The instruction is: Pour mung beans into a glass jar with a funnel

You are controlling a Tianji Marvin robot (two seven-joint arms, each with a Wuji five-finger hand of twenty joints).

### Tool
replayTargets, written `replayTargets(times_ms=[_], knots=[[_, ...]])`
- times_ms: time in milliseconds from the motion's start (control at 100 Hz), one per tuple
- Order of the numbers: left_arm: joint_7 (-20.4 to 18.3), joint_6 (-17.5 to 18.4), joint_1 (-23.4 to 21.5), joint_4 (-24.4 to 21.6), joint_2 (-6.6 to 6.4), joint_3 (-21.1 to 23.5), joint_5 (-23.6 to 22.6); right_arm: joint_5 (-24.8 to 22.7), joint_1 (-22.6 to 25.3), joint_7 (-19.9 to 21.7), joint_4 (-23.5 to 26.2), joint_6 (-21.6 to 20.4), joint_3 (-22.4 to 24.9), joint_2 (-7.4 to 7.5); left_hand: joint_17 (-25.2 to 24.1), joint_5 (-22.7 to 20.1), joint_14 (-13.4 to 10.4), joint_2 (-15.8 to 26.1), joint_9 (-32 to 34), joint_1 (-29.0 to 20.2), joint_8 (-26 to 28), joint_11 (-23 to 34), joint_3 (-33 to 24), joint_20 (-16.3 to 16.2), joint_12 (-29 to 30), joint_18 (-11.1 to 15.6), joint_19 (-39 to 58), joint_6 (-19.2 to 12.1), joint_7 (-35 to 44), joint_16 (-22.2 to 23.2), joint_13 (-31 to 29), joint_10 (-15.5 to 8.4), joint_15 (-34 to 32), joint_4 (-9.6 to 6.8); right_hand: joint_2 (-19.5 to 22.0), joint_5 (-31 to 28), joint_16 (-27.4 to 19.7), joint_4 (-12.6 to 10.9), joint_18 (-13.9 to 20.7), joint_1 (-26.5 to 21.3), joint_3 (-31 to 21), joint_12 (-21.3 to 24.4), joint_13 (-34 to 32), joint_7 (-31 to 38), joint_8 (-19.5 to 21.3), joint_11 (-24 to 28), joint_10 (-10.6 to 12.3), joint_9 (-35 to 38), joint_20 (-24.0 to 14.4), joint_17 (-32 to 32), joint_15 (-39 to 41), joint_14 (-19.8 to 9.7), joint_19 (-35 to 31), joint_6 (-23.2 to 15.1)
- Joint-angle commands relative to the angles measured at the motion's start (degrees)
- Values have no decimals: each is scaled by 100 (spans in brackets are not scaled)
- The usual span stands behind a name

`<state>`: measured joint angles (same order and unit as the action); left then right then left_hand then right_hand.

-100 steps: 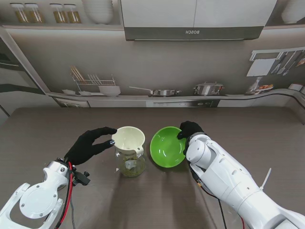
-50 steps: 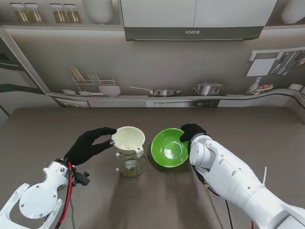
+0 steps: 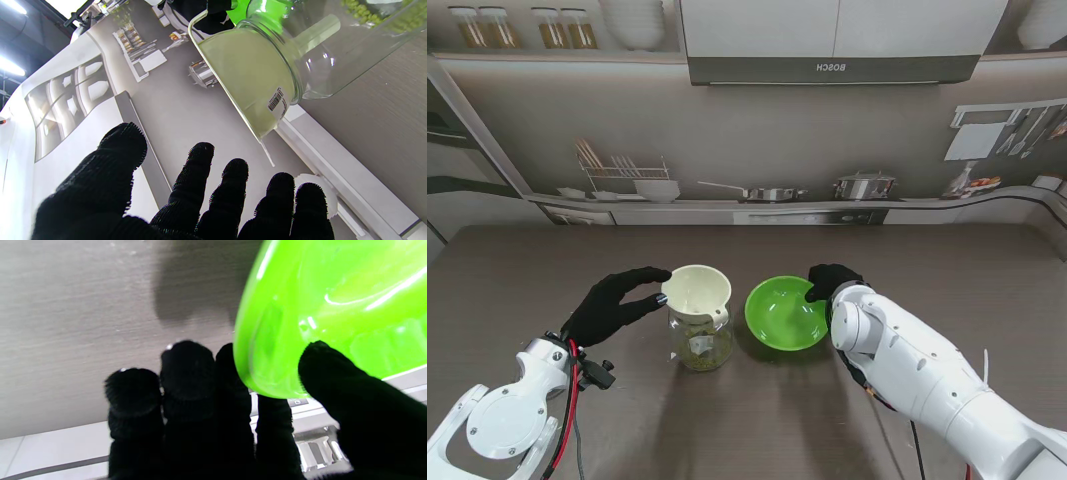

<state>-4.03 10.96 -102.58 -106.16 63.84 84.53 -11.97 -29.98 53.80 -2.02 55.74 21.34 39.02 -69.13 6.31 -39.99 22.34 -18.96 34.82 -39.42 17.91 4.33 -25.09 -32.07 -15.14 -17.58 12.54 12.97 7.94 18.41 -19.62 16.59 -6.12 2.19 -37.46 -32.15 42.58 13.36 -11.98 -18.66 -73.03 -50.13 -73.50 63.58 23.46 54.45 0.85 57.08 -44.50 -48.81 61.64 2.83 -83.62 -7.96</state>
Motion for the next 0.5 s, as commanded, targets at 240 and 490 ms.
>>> replayTargets(times_ms=[240, 490], knots=[[-142, -25, -11, -26, 5, 10, 33, -89, 11, 175, 142, 41, -9, 49, -50, -23, -11, 282, 124, -179, 26, -15, 96, -38, -35, 83, -167, 20, 25, 36, -75, -13, 50, -111, 653, 517, -245, -975, -229, 805, 522, 439, 414, -775, 971, -97, -161, -1008, 39, 429, -826, 339, 325, 116], [-140, -8, -8, -13, 4, 16, 31, -222, 34, 223, 263, 71, 47, 107, -50, -48, -6, 286, 125, -177, 31, -15, 107, -38, -34, 81, -167, 18, 36, 36, -76, -15, 50, -111, 687, 1033, -575, -1010, -279, 1063, 930, 837, 1093, -1077, 878, -512, -323, -1919, 65, 736, -1509, 614, 548, 119]])
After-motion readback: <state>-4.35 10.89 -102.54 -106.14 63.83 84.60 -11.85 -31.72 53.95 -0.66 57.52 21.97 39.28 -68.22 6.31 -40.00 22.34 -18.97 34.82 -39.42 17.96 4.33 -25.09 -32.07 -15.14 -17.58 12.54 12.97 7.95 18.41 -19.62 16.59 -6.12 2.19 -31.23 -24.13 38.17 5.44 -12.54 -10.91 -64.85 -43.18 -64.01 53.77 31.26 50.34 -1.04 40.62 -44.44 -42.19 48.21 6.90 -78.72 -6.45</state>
